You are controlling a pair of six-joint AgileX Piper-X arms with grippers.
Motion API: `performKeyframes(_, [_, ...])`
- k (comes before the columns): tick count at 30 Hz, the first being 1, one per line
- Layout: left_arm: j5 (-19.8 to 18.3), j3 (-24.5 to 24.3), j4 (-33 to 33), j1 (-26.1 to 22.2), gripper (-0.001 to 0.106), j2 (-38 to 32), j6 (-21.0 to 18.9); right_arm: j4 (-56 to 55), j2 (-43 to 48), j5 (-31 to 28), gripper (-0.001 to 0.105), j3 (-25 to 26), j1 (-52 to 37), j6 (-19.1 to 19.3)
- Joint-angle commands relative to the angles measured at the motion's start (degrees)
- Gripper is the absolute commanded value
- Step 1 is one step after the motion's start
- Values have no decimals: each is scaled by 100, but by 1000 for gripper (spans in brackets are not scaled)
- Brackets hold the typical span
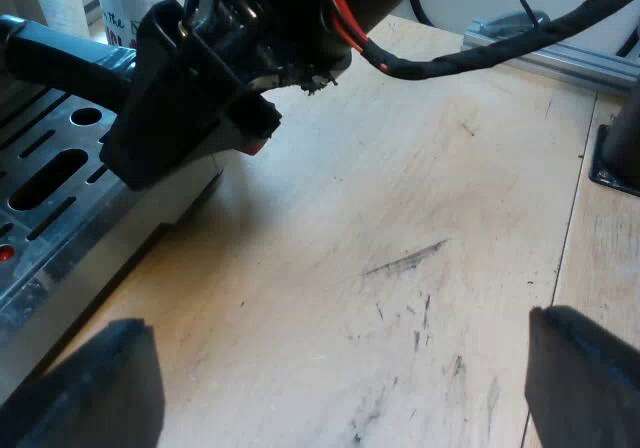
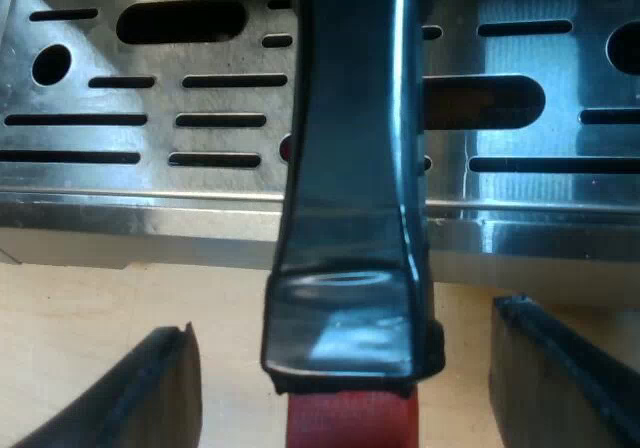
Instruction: Grind coffee beans and then tamp
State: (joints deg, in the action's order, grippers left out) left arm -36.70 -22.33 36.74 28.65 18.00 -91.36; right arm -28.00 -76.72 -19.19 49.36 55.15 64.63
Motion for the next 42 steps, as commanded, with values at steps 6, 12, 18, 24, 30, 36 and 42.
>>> performKeyframes(6, [-82,-15,-99,16,75,-3,-6,31,17,-23,63,5,-26,71])
performKeyframes(12, [-133,-15,-99,16,75,-3,-6,-12,17,-23,63,5,-26,71])
performKeyframes(18, [-133,-15,-99,16,75,-3,-6,-58,17,-8,63,5,-26,71])
performKeyframes(24, [-133,-15,-99,16,75,-3,-6,-103,17,17,63,5,-26,71])
performKeyframes(30, [-133,-15,-99,16,75,-3,-6,-118,17,111,63,5,-26,71])
performKeyframes(36, [-133,-15,-99,16,75,-3,-6,-283,17,164,63,5,-26,71])
performKeyframes(42, [-133,-15,-99,16,75,-3,-6,-269,17,147,63,5,-26,71])
